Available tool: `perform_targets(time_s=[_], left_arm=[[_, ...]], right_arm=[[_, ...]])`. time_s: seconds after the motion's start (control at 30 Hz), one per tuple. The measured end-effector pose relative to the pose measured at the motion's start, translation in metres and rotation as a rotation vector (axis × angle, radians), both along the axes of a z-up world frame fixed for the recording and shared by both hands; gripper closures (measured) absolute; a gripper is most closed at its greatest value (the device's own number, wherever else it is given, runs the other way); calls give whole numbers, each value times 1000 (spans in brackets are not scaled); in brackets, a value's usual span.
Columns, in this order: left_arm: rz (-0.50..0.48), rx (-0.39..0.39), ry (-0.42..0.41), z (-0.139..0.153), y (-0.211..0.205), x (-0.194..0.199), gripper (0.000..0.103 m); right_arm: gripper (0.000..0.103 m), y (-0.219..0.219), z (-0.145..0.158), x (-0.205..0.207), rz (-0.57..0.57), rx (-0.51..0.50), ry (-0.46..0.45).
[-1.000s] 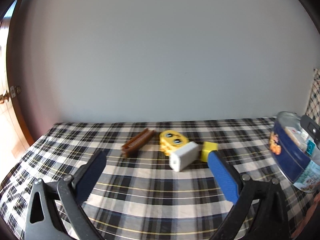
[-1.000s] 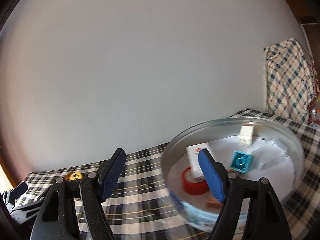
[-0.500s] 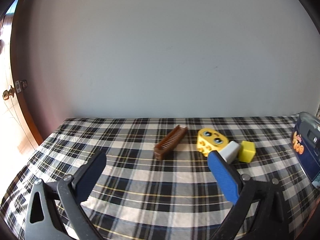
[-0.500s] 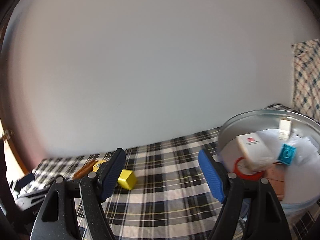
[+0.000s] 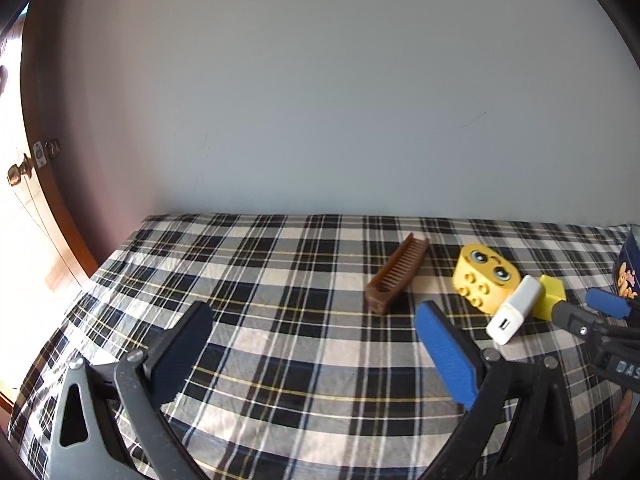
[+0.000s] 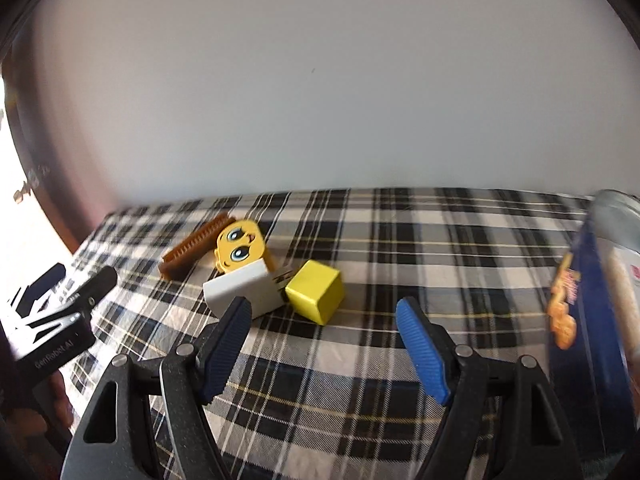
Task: Organize rigid objects
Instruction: 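Move both tools back toward the comb and yellow blocks, then grasp the yellow cube with the right tool while the left tool grasps the brown comb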
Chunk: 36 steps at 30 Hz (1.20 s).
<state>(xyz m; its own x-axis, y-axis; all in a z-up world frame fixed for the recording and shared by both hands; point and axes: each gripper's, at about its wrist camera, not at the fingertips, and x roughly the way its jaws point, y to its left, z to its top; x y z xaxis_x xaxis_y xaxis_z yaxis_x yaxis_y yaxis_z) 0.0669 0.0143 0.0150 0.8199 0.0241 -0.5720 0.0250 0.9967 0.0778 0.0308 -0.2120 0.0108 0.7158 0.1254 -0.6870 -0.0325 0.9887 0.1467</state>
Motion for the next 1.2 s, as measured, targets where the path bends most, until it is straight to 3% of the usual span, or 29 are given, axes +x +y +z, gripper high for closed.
perform_targets(time_s=[0.13,0.47,0.6,0.8,1.0,1.17,1.2], left_arm=[[13,-29,36,-3,8,7,0],[19,-67,100,-13,14,17,0],[14,-61,114,-15,12,20,0],[4,-59,117,-17,9,23,0],[-78,-27,129,-18,-12,46,2],[-169,28,167,-24,-37,71,10],[-183,30,182,-26,-40,76,17]], right_arm=[[34,3,-9,20,51,-22,67],[36,2,-18,48,118,-46,121],[63,5,-17,49,135,-63,114],[63,3,-17,45,128,-42,108],[63,-11,-2,18,15,49,-6],[63,-9,11,-2,-30,38,-91],[63,-9,12,-2,-30,46,-95]])
